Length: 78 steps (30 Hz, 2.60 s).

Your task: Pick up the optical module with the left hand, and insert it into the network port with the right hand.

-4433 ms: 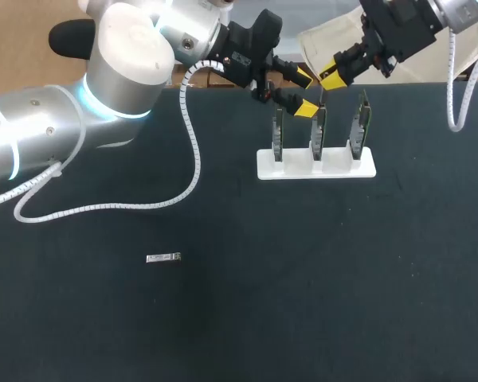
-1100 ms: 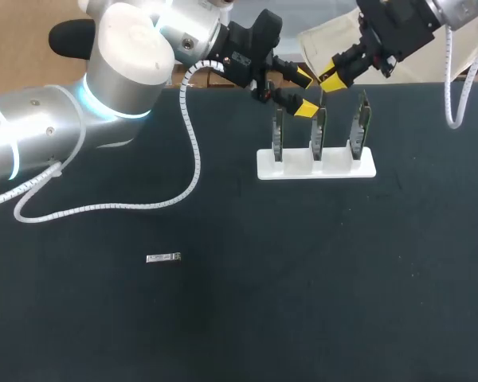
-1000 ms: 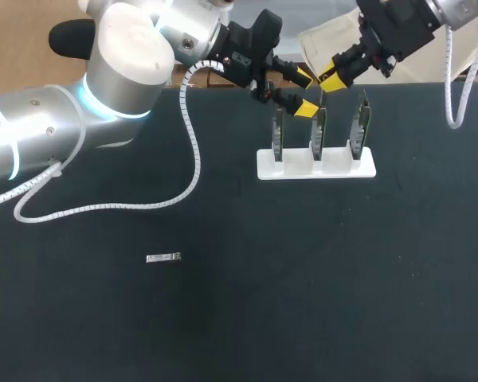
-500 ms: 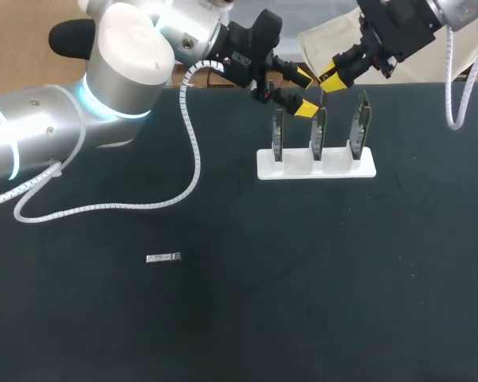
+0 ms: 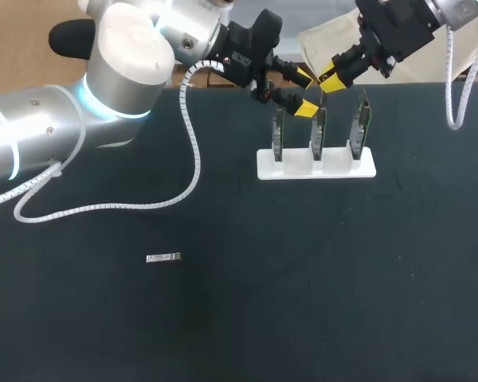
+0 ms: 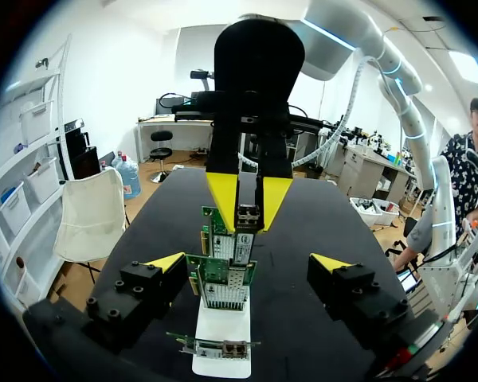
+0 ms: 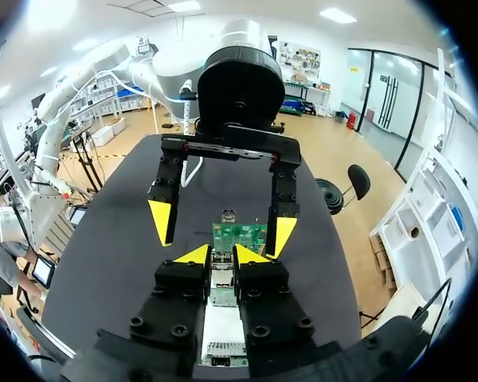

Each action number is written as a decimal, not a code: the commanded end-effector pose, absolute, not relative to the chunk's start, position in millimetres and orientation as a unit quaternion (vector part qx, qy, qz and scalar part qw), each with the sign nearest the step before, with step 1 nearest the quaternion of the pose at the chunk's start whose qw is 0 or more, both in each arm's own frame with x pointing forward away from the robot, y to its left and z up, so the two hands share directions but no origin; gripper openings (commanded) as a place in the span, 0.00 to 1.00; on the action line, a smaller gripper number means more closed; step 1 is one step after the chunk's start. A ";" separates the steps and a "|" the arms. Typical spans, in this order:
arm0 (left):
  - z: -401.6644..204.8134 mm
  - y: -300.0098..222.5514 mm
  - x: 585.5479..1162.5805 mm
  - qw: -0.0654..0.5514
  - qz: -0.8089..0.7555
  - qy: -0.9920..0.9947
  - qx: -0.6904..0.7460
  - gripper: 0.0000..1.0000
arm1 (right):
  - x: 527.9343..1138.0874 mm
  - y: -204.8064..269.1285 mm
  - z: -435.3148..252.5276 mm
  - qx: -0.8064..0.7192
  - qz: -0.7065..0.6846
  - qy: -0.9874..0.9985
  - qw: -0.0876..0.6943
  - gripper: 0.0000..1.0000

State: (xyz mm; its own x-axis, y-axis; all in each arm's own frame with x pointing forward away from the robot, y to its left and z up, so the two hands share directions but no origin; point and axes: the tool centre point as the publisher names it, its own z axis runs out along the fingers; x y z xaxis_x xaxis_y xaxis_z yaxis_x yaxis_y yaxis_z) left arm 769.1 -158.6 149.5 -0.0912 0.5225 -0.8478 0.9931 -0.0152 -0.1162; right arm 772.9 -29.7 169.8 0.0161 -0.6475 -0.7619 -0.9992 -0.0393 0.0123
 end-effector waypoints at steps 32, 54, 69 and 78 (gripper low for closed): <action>149.9 -159.6 771.6 0.304 -0.384 0.631 0.602 1.00 | 781.2 -32.0 170.9 -0.640 0.324 0.639 0.277 0.00; 149.9 -159.6 771.6 0.304 -0.384 0.631 0.602 1.00 | 780.1 -28.6 164.1 -0.651 0.319 0.636 0.265 0.00; 149.9 -159.6 771.6 0.304 -0.384 0.631 0.602 1.00 | 779.8 -33.8 171.2 -0.649 0.333 0.629 0.269 0.00; 149.9 -159.6 771.6 0.304 -0.384 0.631 0.602 1.00 | 779.6 -31.1 169.7 -0.650 0.336 0.627 0.267 0.00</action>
State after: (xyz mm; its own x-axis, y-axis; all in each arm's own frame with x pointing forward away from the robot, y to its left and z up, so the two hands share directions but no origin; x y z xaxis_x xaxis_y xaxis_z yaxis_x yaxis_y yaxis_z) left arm 769.1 -158.6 149.5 -0.0911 0.5224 -0.8478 0.9931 -0.0153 -0.1162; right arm 776.5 -32.2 170.7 -0.0134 -0.6369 -0.7708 -0.9952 -0.0659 0.0717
